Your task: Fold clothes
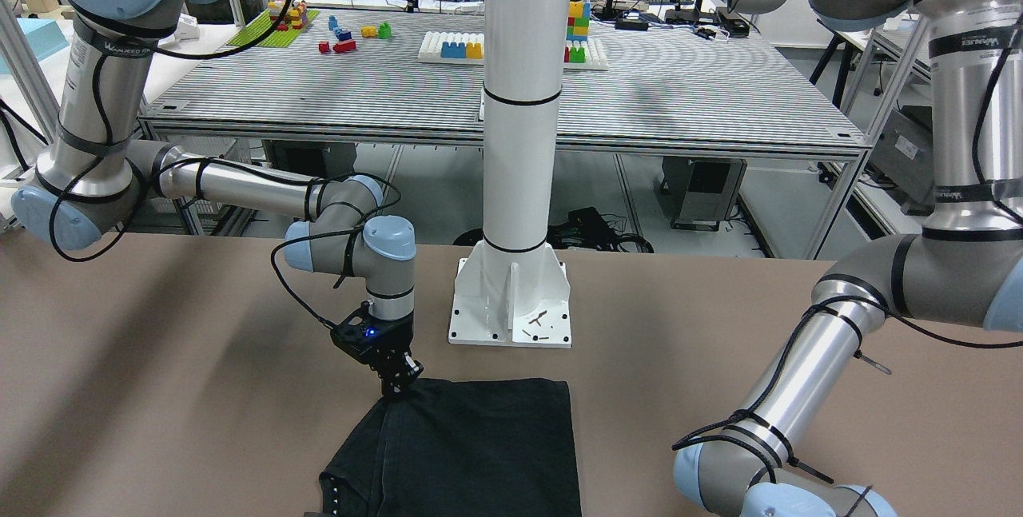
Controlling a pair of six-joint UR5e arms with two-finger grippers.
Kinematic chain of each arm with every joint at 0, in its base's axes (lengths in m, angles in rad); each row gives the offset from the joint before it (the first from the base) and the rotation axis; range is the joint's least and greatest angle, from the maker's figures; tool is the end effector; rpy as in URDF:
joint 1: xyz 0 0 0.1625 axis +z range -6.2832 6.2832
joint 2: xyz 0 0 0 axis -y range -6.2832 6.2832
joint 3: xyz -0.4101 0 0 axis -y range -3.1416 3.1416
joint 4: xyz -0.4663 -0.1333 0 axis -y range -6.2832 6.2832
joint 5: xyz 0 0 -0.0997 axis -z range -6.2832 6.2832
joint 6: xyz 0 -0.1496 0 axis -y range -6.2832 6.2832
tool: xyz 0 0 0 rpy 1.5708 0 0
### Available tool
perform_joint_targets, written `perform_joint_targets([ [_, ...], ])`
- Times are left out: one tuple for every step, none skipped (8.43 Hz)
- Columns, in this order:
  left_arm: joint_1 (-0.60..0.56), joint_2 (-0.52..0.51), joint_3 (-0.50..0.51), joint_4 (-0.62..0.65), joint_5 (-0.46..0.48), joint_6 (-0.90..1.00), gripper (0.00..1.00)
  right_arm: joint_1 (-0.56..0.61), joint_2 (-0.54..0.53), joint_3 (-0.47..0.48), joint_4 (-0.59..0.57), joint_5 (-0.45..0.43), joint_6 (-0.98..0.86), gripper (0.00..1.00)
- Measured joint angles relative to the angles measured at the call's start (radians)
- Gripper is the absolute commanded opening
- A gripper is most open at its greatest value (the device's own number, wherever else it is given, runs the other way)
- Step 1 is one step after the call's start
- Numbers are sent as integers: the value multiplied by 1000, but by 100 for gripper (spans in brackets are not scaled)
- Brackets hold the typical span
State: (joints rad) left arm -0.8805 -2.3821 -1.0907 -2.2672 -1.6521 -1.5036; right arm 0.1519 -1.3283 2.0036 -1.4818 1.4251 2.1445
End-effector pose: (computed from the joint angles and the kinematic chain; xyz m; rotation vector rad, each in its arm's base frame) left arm 0.4908 -0.7846 0.2850 0.4120 0.9694 -0.6971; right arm -0.6060 -0.2496 0.3070 -0.0249 -0.7943 0.7438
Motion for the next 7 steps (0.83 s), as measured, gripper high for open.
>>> perform_joint_targets([
  [0,0,0,0,0,0,94,0,0,0,0,0,1,0],
  [0,0,0,0,0,-1,94,0,1,1,0,1,1,0],
  [0,0,0,0,0,-1,94,1,2,7,0,1,1,0],
  [0,0,0,0,0,-2,94,3,2,17,-1,2,1,0],
  [1,0,-1,0,0,-5,94,4,2,23,-1,3,1,0],
  [2,0,-2,0,0,-9,94,4,2,29,-2,5,0,0],
  [3,-1,-6,0,-1,-17,94,5,2,39,-6,7,-3,0],
])
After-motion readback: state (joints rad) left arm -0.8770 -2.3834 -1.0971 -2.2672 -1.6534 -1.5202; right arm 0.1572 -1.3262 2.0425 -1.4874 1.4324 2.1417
